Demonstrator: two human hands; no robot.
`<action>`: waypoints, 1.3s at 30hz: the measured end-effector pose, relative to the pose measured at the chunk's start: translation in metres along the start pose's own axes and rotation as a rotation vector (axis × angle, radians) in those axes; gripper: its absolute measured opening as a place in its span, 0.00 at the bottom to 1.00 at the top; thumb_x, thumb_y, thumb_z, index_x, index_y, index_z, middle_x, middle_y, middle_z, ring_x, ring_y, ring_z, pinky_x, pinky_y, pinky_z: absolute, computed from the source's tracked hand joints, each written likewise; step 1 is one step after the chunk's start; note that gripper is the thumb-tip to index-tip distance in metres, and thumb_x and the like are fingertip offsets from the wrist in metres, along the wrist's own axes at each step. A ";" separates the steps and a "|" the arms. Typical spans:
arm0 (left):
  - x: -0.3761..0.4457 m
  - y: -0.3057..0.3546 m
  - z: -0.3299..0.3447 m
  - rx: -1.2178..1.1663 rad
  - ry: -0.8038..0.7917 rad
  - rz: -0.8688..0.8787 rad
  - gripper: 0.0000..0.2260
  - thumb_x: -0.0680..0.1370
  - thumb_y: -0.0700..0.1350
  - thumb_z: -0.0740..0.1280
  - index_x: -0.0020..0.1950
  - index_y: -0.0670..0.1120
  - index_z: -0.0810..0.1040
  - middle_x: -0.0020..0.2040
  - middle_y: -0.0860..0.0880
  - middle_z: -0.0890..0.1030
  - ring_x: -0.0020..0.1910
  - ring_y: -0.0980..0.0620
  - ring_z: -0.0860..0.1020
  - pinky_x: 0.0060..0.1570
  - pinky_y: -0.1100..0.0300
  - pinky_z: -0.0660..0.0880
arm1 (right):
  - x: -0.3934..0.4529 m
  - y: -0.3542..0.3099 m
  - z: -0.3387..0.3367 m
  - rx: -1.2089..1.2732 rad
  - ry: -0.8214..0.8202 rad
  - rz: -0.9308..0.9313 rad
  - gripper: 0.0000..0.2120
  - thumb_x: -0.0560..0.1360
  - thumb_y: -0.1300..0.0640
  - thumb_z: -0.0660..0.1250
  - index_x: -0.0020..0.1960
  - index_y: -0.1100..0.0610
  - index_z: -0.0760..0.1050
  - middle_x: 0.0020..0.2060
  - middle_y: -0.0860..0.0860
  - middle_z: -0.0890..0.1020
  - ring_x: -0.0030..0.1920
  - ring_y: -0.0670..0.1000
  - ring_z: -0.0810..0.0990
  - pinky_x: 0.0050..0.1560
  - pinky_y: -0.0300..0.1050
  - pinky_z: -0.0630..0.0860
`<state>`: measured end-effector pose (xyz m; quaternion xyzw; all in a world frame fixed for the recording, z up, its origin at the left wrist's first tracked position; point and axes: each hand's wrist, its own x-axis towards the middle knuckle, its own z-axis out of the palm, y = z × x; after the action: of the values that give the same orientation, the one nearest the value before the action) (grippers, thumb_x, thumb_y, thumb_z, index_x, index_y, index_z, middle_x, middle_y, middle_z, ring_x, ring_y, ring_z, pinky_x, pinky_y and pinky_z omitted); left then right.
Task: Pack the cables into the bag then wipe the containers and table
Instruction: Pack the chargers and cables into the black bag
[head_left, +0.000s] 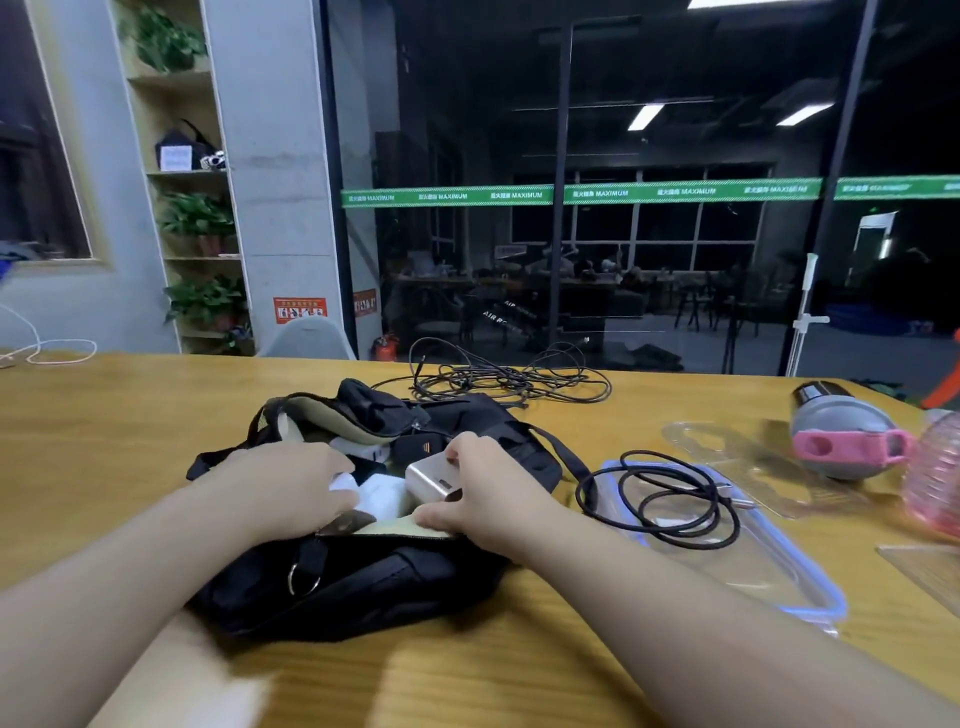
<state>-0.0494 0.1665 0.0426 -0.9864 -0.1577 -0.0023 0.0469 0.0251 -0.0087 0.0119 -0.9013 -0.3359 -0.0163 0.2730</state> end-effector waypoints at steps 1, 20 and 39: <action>0.000 -0.003 -0.001 0.019 -0.017 0.006 0.14 0.76 0.57 0.58 0.58 0.54 0.74 0.55 0.53 0.78 0.54 0.51 0.76 0.56 0.55 0.73 | 0.001 0.001 0.000 -0.012 0.002 0.019 0.31 0.70 0.44 0.72 0.66 0.55 0.64 0.62 0.53 0.70 0.58 0.54 0.74 0.56 0.48 0.74; -0.013 0.044 0.017 -0.022 0.244 0.093 0.14 0.78 0.44 0.58 0.64 0.53 0.69 0.59 0.50 0.70 0.58 0.49 0.69 0.48 0.57 0.71 | -0.004 0.004 -0.015 -0.463 0.056 -0.070 0.16 0.74 0.68 0.60 0.61 0.60 0.69 0.62 0.57 0.69 0.64 0.58 0.66 0.58 0.49 0.68; -0.018 0.077 0.025 -0.143 0.350 0.306 0.24 0.80 0.51 0.56 0.75 0.54 0.53 0.73 0.53 0.58 0.73 0.52 0.56 0.69 0.54 0.60 | -0.039 0.037 -0.027 -0.366 0.111 -0.403 0.17 0.79 0.60 0.55 0.66 0.59 0.70 0.66 0.52 0.71 0.73 0.51 0.58 0.73 0.44 0.57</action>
<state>-0.0431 0.0903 0.0105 -0.9841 0.0048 -0.1773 0.0032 0.0214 -0.0689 0.0086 -0.8484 -0.4843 -0.1800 0.1149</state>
